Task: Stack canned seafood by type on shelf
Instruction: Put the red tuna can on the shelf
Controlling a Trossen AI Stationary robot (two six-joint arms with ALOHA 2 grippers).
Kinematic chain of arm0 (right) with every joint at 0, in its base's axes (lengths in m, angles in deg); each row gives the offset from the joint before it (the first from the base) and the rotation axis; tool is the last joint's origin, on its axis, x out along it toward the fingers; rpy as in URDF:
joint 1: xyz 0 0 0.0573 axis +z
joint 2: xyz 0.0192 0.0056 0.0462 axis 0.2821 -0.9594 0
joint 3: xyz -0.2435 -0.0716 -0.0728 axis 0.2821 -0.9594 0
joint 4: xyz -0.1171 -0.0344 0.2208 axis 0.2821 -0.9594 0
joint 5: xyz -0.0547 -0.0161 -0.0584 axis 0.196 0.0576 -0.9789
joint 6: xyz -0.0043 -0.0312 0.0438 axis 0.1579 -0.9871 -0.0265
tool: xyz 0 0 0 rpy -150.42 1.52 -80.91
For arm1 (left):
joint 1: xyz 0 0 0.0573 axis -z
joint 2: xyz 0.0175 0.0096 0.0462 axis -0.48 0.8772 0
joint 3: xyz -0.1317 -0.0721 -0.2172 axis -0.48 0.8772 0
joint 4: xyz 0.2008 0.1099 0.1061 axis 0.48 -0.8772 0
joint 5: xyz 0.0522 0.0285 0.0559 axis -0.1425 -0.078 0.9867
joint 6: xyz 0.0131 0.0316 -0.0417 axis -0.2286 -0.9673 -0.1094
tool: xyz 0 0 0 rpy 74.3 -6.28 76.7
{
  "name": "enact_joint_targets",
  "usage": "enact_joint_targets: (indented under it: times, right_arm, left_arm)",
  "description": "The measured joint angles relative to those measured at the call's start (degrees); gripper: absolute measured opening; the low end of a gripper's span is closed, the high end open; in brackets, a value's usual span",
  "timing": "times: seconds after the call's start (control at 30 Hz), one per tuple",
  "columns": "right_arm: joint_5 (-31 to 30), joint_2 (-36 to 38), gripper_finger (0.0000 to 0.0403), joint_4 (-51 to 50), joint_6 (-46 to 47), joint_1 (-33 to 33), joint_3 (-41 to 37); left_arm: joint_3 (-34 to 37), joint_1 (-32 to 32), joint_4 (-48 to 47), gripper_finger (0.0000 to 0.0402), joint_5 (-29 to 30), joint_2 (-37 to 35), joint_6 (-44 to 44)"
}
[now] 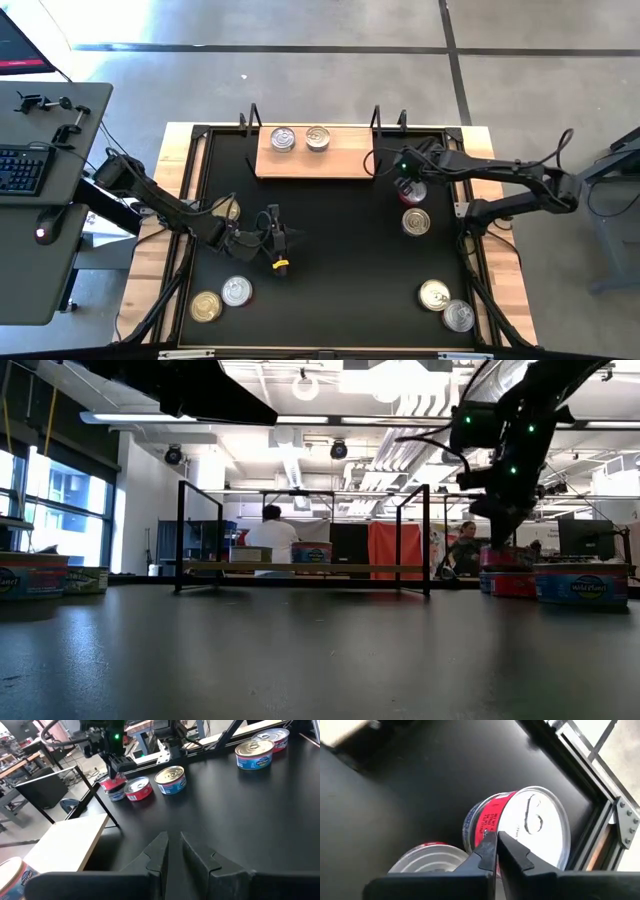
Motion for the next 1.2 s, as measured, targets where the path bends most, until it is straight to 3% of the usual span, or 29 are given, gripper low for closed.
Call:
enact_joint_targets:
  times: [0.33, 0.47, 0.63, 0.8, 0.87, 1.03, 1.2]
  right_arm:
    - [-0.8, 0.0, 0.0, -8.5, 12.2, 12.8, 4.7]
    - [4.7, 0.0, 0.0, -8.1, 16.5, 21.0, 5.0]
    - [11.3, -3.6, 0.0, 0.5, 16.7, 34.1, 4.9]
    - [10.0, -14.6, 0.0, 21.3, 13.7, 42.8, 5.5]
    - [8.5, -21.1, 0.0, 25.3, 11.7, 44.3, 8.6]
    - [5.6, -30.9, 0.0005, 15.3, 11.3, 45.8, 21.1]
    - [6.4, -31.8, 0.0046, -1.6, 17.6, 46.9, 29.6]
  left_arm:
    - [0.0, 0.1, -0.1, 0.0039, 0.0, 0.0, 0.9]
    - [0.0, 0.1, -0.2, 0.0039, 0.0, 0.0, 0.9]
    - [0.0, 0.1, -0.1, 0.0039, 0.0, 0.0, 0.9]
    - [0.0, 0.1, 0.0, 0.0039, 0.0, 0.0, 0.9]
    - [0.0, 0.1, 0.0, 0.0039, 0.0, 0.0, 0.2]
    - [0.0, -0.1, 0.0, 0.0039, 0.0, 0.0, -0.1]
    - [0.0, -0.1, -1.1, 0.0039, 0.0, 0.0, 0.4]
